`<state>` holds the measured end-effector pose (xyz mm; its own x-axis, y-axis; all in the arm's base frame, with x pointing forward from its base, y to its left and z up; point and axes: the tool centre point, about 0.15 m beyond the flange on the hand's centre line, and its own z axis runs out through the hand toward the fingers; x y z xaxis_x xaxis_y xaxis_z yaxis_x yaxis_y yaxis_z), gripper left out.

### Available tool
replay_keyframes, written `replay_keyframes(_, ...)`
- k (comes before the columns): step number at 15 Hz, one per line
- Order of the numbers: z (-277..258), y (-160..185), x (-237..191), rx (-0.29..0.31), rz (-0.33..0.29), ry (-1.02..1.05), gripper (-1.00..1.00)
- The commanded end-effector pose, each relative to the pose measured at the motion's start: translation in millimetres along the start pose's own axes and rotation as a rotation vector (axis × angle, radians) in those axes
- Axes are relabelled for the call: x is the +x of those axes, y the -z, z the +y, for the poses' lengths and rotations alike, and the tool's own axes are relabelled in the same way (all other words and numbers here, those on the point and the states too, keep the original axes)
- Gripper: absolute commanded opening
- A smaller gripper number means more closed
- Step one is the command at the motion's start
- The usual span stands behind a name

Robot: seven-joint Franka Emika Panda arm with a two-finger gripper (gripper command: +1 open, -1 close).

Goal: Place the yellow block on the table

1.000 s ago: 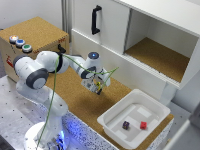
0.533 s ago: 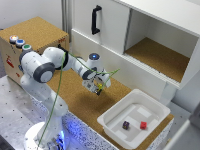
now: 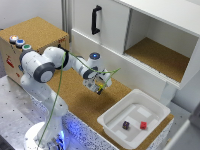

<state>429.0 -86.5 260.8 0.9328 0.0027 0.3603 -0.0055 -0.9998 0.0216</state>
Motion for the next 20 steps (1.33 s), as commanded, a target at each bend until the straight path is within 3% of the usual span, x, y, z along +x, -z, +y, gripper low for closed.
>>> replay_keyframes(1,89.9,42.6,-4.4,-0.022,-0.030,-0.005,1.00)
replay_keyframes(5,171.2,93.7,-5.6,-0.032,0.055,-0.087,1.00)
replay_keyframes(6,188.5,104.6,-7.7,-0.007,0.067,-0.100,1.00)
replay_keyframes(7,206.1,112.6,-11.4,-0.020,0.064,-0.110,1.00)
replay_keyframes(10,249.8,111.2,-27.6,-0.078,0.014,-0.145,1.00)
replay_keyframes(14,311.8,83.8,-49.7,-0.087,-0.103,-0.149,1.00)
replay_keyframes(17,338.1,68.0,-63.2,-0.066,-0.113,-0.069,1.00)
replay_keyframes(18,337.0,62.7,-65.4,-0.111,-0.129,-0.037,1.00)
replay_keyframes(20,337.0,62.7,-65.4,-0.111,-0.129,-0.037,1.00)
